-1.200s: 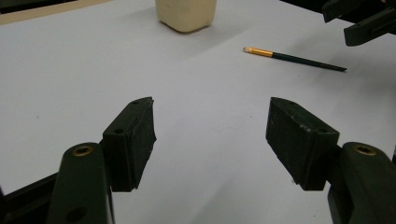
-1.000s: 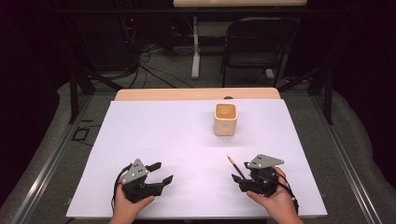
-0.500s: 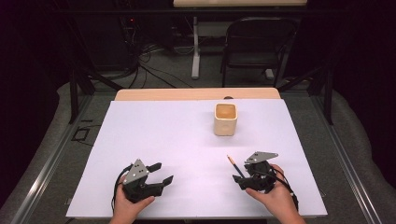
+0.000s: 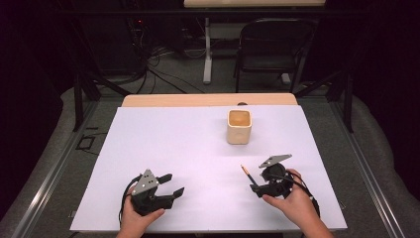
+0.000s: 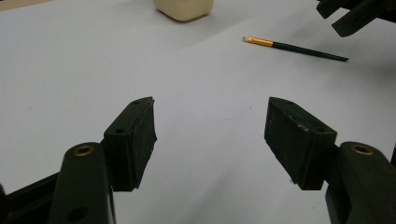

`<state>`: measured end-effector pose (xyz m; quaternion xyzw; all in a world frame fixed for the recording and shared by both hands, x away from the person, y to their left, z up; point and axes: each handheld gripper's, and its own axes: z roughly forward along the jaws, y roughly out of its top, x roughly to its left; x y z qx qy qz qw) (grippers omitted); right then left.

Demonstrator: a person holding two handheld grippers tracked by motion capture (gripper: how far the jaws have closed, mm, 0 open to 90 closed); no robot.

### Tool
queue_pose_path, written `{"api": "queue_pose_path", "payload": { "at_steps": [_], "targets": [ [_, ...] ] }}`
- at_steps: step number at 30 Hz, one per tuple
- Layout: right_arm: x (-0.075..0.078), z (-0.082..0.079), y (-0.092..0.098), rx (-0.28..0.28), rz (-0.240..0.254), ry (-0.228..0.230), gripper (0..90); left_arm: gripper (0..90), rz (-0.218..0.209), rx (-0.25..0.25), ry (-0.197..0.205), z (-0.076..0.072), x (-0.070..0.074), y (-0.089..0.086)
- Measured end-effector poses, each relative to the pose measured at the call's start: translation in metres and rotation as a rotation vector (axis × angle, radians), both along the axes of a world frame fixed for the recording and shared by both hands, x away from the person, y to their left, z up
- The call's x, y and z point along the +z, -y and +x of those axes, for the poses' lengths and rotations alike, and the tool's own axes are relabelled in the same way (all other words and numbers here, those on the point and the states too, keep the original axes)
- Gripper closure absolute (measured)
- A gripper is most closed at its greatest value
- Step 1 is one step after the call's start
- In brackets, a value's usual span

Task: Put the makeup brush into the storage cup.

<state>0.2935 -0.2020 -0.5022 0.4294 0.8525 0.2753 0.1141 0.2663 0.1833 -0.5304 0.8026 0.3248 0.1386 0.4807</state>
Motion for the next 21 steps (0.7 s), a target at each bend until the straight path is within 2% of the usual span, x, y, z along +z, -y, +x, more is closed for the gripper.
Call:
{"api": "queue_pose_path", "payload": {
  "at_steps": [3,11,12,18,21],
  "targets": [
    [0.001,0.004,-0.001,0.012,-0.016,-0.025,40.4,33.8,-0.001,-0.001,-0.002,0.000,0.000,-0.001],
    [0.001,0.014,-0.004,0.024,-0.042,-0.046,41.0,33.8,-0.003,0.002,-0.006,0.000,0.000,-0.002],
    [0.002,0.015,-0.004,0.030,-0.051,-0.063,40.8,33.8,-0.003,0.002,-0.006,0.000,0.000,-0.002],
    [0.003,0.023,-0.006,0.022,-0.047,-0.074,38.9,33.8,-0.001,0.005,-0.008,0.000,0.000,-0.002],
    [0.004,0.026,-0.006,0.020,-0.060,-0.079,38.0,33.8,-0.001,0.005,-0.009,0.000,0.000,-0.002]
  ]
}}
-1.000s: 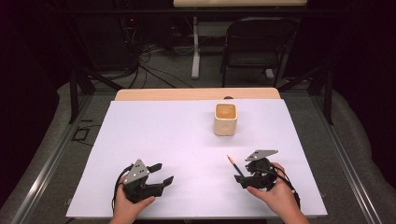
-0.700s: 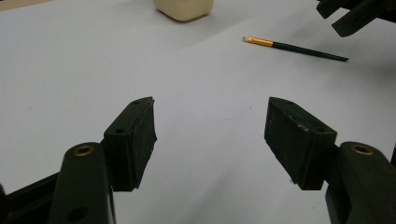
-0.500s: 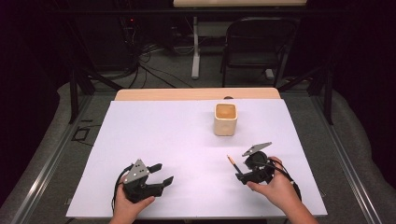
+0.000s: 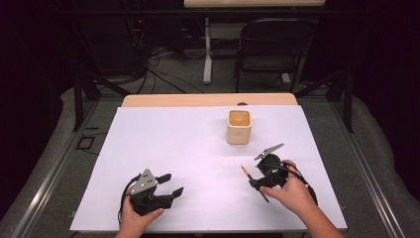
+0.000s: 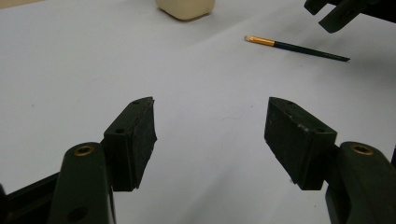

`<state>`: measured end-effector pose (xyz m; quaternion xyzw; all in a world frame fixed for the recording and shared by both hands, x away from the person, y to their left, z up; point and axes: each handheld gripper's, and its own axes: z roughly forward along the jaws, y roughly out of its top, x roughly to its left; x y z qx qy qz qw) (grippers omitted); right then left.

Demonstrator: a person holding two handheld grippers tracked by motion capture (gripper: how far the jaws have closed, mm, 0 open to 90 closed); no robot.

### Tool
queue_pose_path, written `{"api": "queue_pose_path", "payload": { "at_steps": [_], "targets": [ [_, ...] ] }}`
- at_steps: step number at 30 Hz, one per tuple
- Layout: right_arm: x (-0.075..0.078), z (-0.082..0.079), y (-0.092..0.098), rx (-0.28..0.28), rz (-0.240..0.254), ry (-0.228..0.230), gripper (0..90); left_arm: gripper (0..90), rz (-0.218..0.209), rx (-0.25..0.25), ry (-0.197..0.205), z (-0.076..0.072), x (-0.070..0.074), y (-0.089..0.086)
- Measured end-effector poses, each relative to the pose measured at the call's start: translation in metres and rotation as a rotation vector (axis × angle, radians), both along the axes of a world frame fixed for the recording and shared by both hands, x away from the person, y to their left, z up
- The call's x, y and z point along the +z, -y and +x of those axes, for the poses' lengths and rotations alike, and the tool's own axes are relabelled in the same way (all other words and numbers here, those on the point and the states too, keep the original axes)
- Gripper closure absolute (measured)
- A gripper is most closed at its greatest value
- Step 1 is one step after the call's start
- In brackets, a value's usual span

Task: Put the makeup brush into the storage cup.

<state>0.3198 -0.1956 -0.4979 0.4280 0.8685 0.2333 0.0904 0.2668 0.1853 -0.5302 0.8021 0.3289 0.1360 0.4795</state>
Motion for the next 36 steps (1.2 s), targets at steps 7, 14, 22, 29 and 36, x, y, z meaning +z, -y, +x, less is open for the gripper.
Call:
{"api": "queue_pose_path", "payload": {
  "at_steps": [7,14,22,29,36],
  "targets": [
    [0.003,0.007,-0.002,-0.018,0.008,-0.016,35.2,33.9,0.003,0.000,0.000,0.000,0.000,0.000],
    [0.004,0.013,-0.008,-0.022,-0.003,-0.021,31.3,33.9,0.000,0.003,-0.001,0.000,0.000,0.000],
    [0.008,0.021,-0.016,-0.008,-0.041,-0.016,31.1,33.9,0.001,-0.001,0.002,0.000,0.000,-0.001],
    [0.009,0.027,-0.023,-0.002,-0.059,-0.023,29.4,33.9,0.001,-0.001,0.002,0.000,0.000,-0.001],
    [0.008,0.033,-0.029,0.000,-0.082,-0.037,29.4,33.9,0.001,-0.002,0.002,0.000,0.000,-0.001]
  ]
}}
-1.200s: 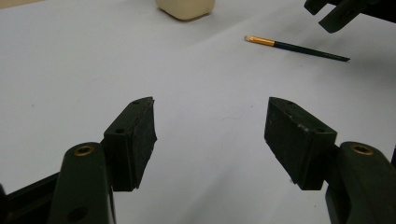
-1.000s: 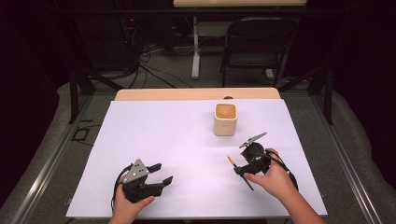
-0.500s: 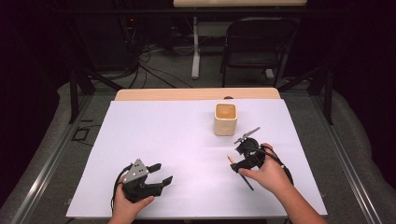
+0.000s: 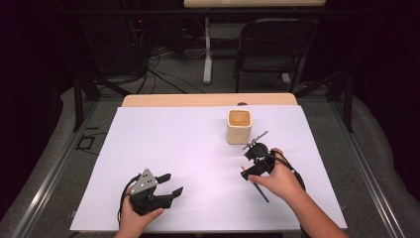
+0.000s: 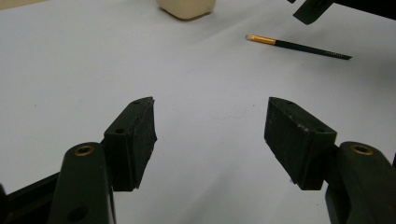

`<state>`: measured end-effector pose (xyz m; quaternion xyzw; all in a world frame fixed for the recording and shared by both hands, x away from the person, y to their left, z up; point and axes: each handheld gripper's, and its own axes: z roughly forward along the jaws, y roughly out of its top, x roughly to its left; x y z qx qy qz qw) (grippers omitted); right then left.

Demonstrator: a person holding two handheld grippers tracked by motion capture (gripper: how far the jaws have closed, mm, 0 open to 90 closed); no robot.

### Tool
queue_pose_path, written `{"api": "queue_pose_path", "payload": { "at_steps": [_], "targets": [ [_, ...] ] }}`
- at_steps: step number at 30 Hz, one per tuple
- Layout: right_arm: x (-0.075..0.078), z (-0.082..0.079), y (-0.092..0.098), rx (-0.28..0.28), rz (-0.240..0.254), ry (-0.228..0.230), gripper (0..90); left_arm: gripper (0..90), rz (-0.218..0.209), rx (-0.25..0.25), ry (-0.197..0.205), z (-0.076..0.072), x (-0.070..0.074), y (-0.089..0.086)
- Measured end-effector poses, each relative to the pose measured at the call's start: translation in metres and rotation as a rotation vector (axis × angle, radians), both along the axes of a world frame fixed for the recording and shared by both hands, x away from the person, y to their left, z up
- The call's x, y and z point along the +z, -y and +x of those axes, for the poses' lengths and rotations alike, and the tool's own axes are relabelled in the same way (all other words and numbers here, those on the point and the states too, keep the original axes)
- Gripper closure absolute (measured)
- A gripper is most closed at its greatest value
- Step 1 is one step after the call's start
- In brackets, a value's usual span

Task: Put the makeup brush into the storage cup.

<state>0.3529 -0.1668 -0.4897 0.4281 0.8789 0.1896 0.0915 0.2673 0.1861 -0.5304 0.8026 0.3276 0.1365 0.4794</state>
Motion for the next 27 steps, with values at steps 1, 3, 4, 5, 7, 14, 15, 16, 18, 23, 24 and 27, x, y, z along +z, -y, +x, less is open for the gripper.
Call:
{"api": "queue_pose_path", "payload": {
  "at_steps": [1,3,4,5,7,14,15,16,18,23,24,27],
  "targets": [
    [0.000,0.000,-0.001,0.000,0.001,-0.002,29.4,33.9,0.000,0.000,0.000,0.000,0.000,0.000],
    [-0.002,0.001,-0.002,0.000,0.010,0.002,29.4,33.9,0.000,0.001,-0.001,0.000,0.000,0.000],
    [-0.001,0.002,-0.003,0.008,-0.007,-0.013,29.4,33.9,0.000,0.001,-0.002,0.000,0.000,0.000],
    [-0.001,0.003,-0.003,0.012,-0.004,-0.012,29.4,33.9,0.001,0.001,-0.001,0.000,0.000,0.000],
    [-0.003,0.004,-0.004,0.013,-0.004,-0.012,29.8,33.9,0.001,0.000,0.000,0.000,0.000,0.000],
    [-0.005,0.007,-0.007,0.018,-0.034,-0.032,30.4,34.0,0.002,0.000,0.000,0.000,0.000,0.000],
    [-0.007,0.008,-0.007,0.016,-0.017,-0.020,30.7,34.0,0.002,0.000,0.000,0.000,0.000,0.000],
    [-0.006,0.009,-0.007,0.020,-0.039,-0.034,31.1,34.0,0.004,-0.002,0.001,0.000,0.000,0.000],
    [-0.006,0.009,-0.007,0.019,-0.048,-0.042,32.0,34.0,0.004,-0.001,0.000,0.000,0.000,0.000],
    [-0.008,0.011,-0.008,-0.006,-0.059,-0.064,35.5,34.0,0.006,-0.003,0.001,0.000,0.000,0.000],
    [-0.008,0.011,-0.009,-0.011,-0.059,-0.069,36.4,34.0,0.007,-0.003,0.001,0.000,0.000,0.000],
    [-0.011,0.011,-0.009,-0.008,-0.065,-0.057,40.5,34.0,0.007,-0.002,0.000,0.000,0.000,0.000]
  ]
}}
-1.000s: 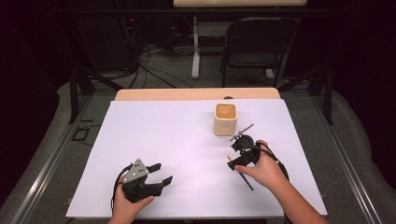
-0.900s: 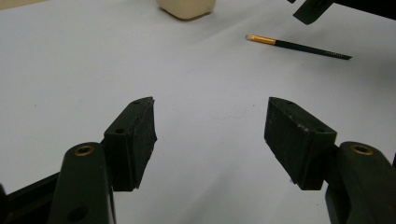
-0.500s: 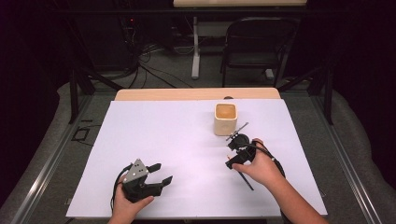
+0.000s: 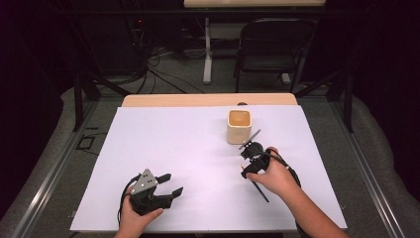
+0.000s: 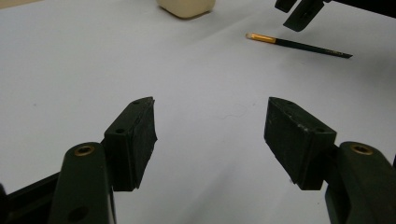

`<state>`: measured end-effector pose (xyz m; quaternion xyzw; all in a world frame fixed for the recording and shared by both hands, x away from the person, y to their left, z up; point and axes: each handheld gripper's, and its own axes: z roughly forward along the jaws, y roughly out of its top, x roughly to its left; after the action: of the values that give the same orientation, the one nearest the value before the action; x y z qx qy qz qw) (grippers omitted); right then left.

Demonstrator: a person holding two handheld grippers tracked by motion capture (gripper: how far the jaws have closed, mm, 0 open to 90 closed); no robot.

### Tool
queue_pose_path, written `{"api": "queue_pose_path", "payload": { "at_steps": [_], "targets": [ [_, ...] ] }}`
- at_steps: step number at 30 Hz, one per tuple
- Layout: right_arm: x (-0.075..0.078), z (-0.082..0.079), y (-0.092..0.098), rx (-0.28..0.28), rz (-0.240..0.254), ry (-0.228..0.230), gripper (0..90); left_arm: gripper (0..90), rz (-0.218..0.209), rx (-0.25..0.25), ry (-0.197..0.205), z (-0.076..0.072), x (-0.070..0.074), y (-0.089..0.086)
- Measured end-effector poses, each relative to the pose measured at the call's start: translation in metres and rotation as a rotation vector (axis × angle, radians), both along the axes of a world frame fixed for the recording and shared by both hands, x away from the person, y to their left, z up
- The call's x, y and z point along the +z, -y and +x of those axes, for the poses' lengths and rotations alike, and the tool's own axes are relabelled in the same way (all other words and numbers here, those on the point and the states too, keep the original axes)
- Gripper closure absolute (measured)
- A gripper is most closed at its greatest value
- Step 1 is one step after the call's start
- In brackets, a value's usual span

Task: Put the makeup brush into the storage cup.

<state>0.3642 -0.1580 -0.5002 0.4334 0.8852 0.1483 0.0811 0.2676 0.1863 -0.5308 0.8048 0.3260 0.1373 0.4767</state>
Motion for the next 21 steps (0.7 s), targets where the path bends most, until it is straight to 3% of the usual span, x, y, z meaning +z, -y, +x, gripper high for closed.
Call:
{"api": "queue_pose_path", "payload": {
  "at_steps": [4,14,16,18,19,20,21],
  "targets": [
    [0.0011,0.0006,-0.0002,0.010,-0.040,-0.022,44.6,34.0,0.000,0.000,0.000,0.0001,-0.0001,0.0001],
    [0.0017,0.0027,0.0001,-0.013,-0.041,-0.053,52.4,34.0,0.006,-0.001,0.002,0.0002,-0.0001,0.0001],
    [-0.0009,0.0029,-0.0002,-0.020,-0.028,-0.037,54.1,34.0,0.001,-0.002,0.000,0.0003,-0.0004,0.0002],
    [0.0008,0.0038,-0.0004,-0.023,-0.054,-0.068,56.1,34.0,0.001,-0.002,-0.001,0.0004,-0.0004,0.0002],
    [-0.0023,0.0039,-0.0006,-0.031,-0.028,-0.048,57.0,34.0,0.002,-0.002,0.000,0.0004,-0.0005,0.0003],
    [-0.0025,0.0049,-0.0004,-0.024,-0.037,-0.053,57.8,34.0,0.005,0.000,0.000,0.0002,-0.0004,0.0004],
    [-0.0009,0.0053,-0.0007,-0.030,-0.050,-0.078,58.4,34.0,0.003,-0.001,0.001,0.0003,-0.0006,0.0005]
  ]
}}
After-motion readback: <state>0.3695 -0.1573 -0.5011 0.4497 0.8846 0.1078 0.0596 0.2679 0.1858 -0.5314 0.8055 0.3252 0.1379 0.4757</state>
